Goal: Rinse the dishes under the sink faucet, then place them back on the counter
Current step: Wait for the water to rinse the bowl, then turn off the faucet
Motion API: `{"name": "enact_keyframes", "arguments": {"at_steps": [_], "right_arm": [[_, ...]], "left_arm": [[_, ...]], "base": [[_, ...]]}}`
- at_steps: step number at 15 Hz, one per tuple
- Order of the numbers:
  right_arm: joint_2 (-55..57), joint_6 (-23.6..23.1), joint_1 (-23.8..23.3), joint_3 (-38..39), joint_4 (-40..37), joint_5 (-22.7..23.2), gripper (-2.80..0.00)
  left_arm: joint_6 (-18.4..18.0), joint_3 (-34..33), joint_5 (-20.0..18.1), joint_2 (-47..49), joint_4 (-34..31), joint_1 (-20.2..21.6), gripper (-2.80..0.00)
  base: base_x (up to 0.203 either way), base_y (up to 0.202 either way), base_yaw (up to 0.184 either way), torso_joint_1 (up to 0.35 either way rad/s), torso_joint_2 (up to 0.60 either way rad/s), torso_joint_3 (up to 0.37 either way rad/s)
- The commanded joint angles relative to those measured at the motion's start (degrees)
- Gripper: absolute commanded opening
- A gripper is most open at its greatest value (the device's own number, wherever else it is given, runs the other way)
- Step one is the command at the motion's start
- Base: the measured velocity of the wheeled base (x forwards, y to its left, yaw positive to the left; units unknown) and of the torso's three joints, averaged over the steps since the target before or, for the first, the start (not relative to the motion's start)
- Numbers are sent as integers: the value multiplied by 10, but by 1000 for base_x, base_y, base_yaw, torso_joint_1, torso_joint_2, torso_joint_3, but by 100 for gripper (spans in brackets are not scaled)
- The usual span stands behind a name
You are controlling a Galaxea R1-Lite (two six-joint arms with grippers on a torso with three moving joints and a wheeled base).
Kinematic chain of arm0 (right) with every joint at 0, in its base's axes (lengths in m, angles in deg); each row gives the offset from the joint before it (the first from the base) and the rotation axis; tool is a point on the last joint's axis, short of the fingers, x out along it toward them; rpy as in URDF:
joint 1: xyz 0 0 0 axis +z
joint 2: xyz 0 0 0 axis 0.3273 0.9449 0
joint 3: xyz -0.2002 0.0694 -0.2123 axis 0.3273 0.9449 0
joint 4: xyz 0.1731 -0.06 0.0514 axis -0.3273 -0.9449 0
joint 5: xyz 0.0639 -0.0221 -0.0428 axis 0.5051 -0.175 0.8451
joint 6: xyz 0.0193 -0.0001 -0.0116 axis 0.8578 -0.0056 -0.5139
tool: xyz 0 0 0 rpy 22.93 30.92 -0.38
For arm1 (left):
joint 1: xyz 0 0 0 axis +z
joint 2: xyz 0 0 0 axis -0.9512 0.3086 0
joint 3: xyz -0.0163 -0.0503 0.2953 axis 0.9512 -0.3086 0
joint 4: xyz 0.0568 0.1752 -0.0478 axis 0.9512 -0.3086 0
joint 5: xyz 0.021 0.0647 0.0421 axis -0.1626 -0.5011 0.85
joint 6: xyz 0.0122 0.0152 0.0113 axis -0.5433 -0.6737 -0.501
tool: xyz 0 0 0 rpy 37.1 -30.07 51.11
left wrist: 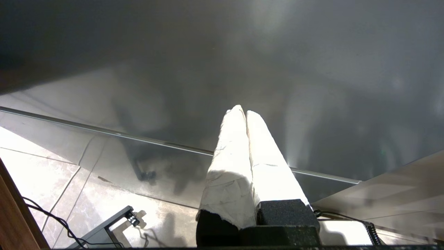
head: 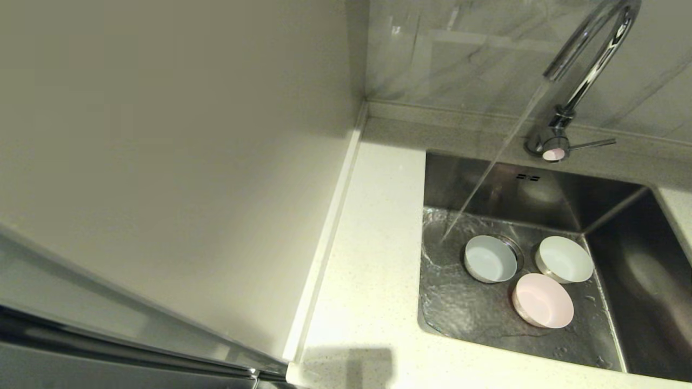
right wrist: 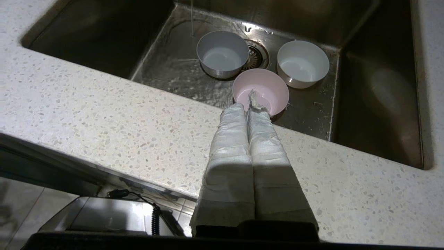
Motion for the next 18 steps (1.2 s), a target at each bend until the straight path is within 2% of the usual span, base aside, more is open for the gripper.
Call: {"name": "enact_keyframes", "arguments": {"at_steps": [1, 15, 18], "right_arm": [[1, 0, 0, 0, 0, 3, -280], [1, 2, 0, 1, 2, 1, -280], [30, 3, 0, -65, -7, 3, -280]], "left_arm": [[1, 0, 0, -2, 0, 0, -280], [1, 0, 0, -2, 0, -1, -280], [1, 0, 0, -2, 0, 0, -280]], "base": [[0, 0, 0, 0, 0, 0], [0, 0, 0, 0, 0, 0], [0, 0, 0, 0, 0, 0]]}}
